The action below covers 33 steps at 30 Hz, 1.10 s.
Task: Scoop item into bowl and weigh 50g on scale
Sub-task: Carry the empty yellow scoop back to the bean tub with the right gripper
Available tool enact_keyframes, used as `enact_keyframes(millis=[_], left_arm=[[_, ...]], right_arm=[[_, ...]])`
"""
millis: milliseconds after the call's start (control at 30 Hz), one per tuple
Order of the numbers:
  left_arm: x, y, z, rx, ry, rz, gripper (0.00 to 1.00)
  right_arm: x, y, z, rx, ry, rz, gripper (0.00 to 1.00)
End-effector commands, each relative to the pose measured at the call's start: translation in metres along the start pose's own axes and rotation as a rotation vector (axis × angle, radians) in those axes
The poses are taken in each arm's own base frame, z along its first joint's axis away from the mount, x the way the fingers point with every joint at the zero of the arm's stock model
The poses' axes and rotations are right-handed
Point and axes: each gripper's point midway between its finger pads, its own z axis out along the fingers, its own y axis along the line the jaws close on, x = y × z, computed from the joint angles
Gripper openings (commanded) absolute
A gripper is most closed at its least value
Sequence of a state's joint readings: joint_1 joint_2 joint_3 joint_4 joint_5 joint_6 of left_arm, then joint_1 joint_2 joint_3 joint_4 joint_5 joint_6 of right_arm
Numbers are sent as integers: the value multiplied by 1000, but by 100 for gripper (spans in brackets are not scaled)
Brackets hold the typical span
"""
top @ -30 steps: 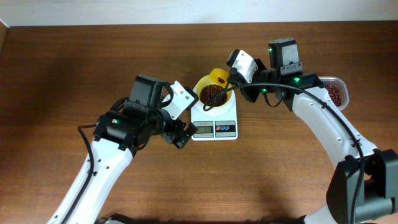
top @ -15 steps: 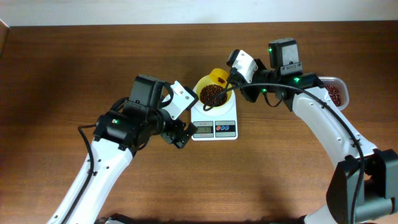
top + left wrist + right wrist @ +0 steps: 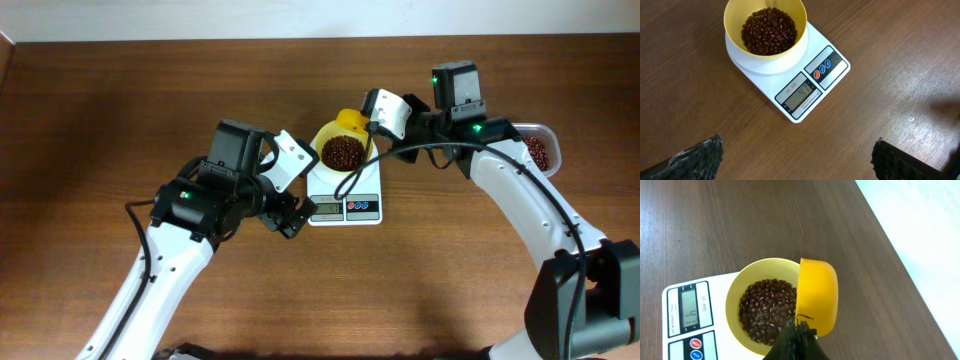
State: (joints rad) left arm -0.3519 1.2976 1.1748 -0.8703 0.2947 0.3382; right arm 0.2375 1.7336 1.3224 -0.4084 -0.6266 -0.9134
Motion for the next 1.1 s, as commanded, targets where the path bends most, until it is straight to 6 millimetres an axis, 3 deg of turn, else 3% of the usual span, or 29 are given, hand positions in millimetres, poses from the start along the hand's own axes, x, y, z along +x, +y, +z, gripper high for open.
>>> enact_keyframes(millis=[0,367,600,700,800,933,1067], left_arm=[[-1,0,-4,-9,-13,19,99],[-1,0,-4,-9,-13,19,99],[-1,0,-4,-9,-13,19,99],[-1,0,-4,-9,-13,19,99],[-1,0,-4,-9,-13,19,99],[-1,0,-4,-9,-13,19,99],[-1,0,-4,-9,-13,19,99]], right_arm=[[-5,-1,1,-4,-17,-64,4],[-11,-8,1,20,-39,124,4],[-28,-40,-3,139,-120,379,4],[-10,-70,-10,319,-74,615,4],[23,-98,-27,571,14,769,4],[54,-122,-57,834,127,785,4],[78,-138,-84,975,171,826,4]])
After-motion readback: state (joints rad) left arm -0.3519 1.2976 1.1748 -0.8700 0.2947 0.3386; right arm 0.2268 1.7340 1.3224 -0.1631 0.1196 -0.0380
